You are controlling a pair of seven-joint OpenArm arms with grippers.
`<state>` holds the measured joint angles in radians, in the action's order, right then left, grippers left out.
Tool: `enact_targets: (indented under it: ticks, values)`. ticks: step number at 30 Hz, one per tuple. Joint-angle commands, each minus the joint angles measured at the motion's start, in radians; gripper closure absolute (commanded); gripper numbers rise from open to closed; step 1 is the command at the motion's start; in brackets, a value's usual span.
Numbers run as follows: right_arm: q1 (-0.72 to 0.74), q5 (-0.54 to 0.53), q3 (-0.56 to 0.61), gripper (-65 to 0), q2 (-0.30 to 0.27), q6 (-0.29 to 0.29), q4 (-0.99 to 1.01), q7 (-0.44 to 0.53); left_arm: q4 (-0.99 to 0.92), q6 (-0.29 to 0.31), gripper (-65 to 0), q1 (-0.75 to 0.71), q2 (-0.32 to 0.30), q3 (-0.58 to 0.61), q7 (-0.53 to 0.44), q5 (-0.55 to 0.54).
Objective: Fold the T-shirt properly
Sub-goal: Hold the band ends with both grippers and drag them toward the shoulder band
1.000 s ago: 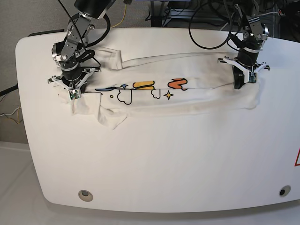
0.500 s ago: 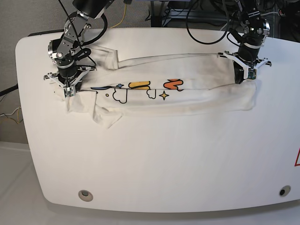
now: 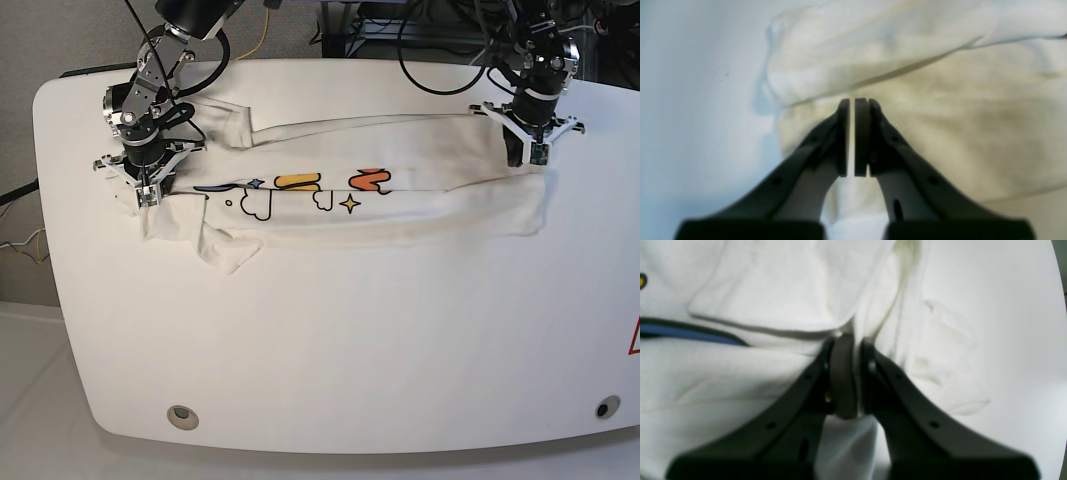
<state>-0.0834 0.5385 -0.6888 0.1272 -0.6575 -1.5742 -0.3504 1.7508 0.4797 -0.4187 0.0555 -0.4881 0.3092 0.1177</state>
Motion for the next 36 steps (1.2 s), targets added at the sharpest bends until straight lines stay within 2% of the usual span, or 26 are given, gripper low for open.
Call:
enact_targets:
  ticks: [1, 13, 19, 25, 36]
  values:
    - [-0.023, 0.052, -0.007, -0.9, -0.001, -0.008, 0.010, -0.085, -0.004, -0.002, -2.1, -0.004, 0.007, -0.008, -0.015, -0.006]
    - [-0.031, 0.052, -0.009, -0.9, -0.001, -0.008, 0.010, -0.085, -0.147, -0.003, -2.1, -0.001, 0.005, -0.008, -0.017, -0.008]
    - [-0.031, 0.052, -0.009, -0.9, -0.001, -0.008, 0.010, -0.085, -0.197, 0.001, -2.1, 0.045, 0.002, -0.008, -0.020, -0.008]
    - [-0.025, 0.050, -0.009, -0.9, -0.001, -0.008, 0.010, -0.085, -0.208, 0.001, -2.1, 0.083, -0.024, -0.008, -0.020, -0.008]
    - [0.001, 0.052, -0.009, -0.9, 0.001, 0.000, 0.011, -0.089, -0.210, 0.001, -2.1, 0.133, -0.027, -0.005, -0.020, -0.006]
